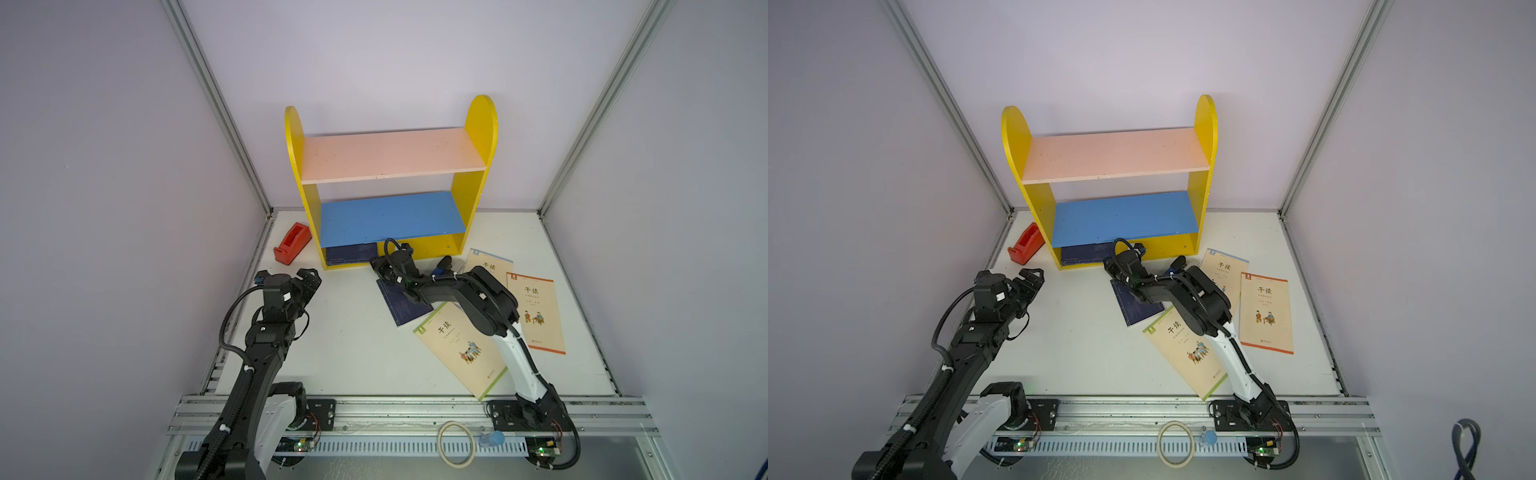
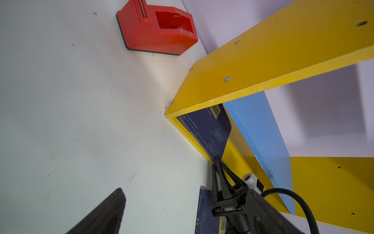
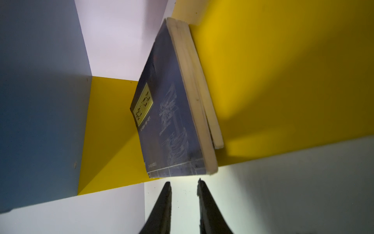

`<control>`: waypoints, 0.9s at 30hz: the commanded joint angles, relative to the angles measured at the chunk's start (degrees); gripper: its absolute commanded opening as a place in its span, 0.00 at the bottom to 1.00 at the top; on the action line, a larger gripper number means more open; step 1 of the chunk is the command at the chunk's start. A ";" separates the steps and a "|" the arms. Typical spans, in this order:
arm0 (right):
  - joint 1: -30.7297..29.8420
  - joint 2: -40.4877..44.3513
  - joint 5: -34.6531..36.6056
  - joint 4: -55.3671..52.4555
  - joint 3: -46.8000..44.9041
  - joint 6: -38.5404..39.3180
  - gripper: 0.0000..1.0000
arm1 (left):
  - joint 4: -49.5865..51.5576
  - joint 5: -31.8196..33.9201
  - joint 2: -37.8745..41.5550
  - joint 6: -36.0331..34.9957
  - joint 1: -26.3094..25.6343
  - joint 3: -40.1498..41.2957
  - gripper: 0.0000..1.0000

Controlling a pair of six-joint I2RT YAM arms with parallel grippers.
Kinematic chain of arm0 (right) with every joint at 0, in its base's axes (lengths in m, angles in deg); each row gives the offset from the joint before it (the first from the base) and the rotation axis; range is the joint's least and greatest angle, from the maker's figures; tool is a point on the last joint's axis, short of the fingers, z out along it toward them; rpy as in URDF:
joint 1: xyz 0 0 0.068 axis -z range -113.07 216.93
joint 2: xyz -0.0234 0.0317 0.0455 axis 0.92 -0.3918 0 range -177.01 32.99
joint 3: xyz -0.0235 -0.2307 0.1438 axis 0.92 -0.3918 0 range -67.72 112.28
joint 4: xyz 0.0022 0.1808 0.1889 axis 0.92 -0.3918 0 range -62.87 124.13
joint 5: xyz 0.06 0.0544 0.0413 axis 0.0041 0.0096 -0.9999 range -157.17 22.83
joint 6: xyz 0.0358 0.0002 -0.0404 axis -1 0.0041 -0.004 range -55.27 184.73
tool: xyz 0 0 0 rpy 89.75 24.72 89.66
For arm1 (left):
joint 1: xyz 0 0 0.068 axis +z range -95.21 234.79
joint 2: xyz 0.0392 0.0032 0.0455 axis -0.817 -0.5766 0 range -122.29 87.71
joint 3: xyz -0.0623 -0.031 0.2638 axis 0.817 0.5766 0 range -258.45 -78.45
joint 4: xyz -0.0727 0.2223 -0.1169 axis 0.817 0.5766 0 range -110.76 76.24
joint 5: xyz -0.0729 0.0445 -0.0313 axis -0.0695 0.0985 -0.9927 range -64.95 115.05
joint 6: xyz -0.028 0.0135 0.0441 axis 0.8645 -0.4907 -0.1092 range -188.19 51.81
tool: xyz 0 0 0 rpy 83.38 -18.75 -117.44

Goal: Stacking books/files
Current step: Place the book on the bookshelf.

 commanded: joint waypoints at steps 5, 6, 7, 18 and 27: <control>-0.04 -1.49 0.98 0.54 1.62 -1.06 0.22 | -0.52 -0.52 0.19 0.13 0.17 -0.29 0.96; -0.05 -1.74 0.96 0.28 2.23 -1.05 0.21 | -0.53 -0.49 0.19 0.19 0.18 -0.27 0.95; -0.04 -1.91 0.96 -0.29 2.87 -0.85 0.20 | -0.53 -0.55 0.19 0.19 0.18 -0.22 0.96; 0.05 -4.49 0.92 -3.35 7.67 -0.53 0.16 | -0.37 -0.73 0.37 0.19 0.26 -0.30 0.96; -0.08 -0.22 -0.15 -1.36 3.33 1.53 0.19 | -0.26 -0.64 0.46 0.17 0.26 -0.32 0.96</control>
